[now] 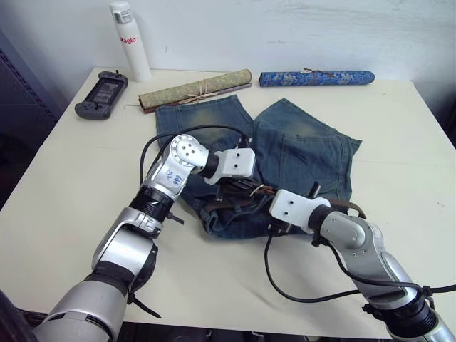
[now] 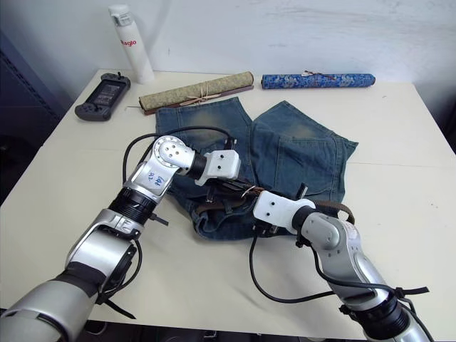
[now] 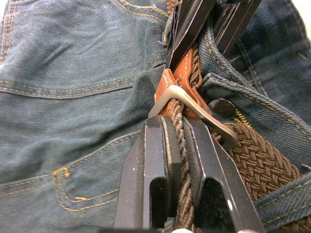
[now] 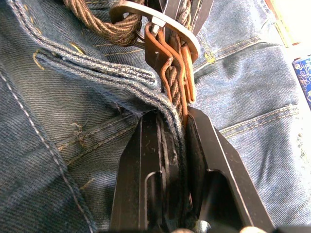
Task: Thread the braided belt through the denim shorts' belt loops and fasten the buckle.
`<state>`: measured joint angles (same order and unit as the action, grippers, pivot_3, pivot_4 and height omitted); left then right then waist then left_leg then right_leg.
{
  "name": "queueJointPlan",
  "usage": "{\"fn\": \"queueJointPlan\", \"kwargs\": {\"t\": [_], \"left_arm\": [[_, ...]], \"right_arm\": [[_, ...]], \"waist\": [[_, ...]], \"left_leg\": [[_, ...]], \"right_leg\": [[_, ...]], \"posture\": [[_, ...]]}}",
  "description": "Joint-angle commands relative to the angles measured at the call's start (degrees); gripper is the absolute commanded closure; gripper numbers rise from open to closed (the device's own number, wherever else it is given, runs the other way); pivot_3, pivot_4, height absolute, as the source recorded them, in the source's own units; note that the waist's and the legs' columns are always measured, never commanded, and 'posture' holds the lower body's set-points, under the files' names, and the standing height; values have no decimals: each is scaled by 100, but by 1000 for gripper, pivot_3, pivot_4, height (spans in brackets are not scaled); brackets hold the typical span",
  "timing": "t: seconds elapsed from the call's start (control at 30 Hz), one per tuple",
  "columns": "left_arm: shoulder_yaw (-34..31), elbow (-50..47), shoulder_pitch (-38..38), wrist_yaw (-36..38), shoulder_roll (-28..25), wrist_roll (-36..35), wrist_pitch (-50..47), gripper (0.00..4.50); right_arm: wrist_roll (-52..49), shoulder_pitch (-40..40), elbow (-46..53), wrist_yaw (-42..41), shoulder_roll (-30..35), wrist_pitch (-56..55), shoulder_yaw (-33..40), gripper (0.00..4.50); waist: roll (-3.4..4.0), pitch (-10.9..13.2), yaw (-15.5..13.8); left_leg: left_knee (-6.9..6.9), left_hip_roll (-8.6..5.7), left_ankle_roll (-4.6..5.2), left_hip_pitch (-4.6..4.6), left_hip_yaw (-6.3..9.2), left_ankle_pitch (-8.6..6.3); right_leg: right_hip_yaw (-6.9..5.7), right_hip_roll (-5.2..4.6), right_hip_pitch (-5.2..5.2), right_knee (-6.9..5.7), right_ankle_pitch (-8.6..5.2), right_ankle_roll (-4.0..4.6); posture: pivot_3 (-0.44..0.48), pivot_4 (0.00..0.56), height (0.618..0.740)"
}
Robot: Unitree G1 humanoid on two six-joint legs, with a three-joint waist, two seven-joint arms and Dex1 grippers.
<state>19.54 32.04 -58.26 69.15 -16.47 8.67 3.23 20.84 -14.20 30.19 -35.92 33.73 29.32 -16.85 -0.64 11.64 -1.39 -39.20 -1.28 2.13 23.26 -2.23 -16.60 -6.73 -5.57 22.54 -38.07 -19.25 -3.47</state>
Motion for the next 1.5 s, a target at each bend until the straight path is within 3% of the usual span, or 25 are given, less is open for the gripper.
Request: {"fn": "queueJointPlan", "kwargs": {"t": [0.03,0.17,0.67,1.13,1.37,1.5], "left_arm": [[205,-476,-124,367,165,-205,-209,3306],[268,-557,-231,286,-72,61,-132,1613],[643,-1372,-385,802,-830,375,-1060,1613],[419,-1749,-500,732,-1258,304,-1640,1613],[238,-1665,-603,399,-1196,236,-1882,1613],[172,-1772,-715,629,-1306,59,-2087,1613]], "right_arm": [[-50,-133,439,53,-134,-124,106,4496],[-38,-106,419,40,-141,-130,135,4496],[-22,-90,312,41,-171,-132,134,4496],[-48,-61,293,70,-179,-81,144,4496],[-68,-84,274,59,-195,-82,126,4496],[-68,-79,276,53,-202,-71,118,4496]], "waist": [[0,0,0],[0,0,7],[0,0,8],[0,0,11],[0,0,6],[0,0,10]], "left_leg": [[0,0,0,0,0,0],[0,1,0,0,0,0],[1,2,0,0,0,0],[1,4,0,-1,1,0],[1,3,0,-1,1,0],[1,3,0,-1,1,0]], "right_leg": [[0,0,0,0,0,0],[0,1,1,-1,0,0],[2,2,1,0,0,1],[4,3,1,-1,-1,1],[4,2,1,0,-1,1],[4,2,1,-1,-1,1]], "posture": [[0,150,686],[0,150,686],[0,150,686],[0,150,686],[0,150,686],[0,150,686]]}}
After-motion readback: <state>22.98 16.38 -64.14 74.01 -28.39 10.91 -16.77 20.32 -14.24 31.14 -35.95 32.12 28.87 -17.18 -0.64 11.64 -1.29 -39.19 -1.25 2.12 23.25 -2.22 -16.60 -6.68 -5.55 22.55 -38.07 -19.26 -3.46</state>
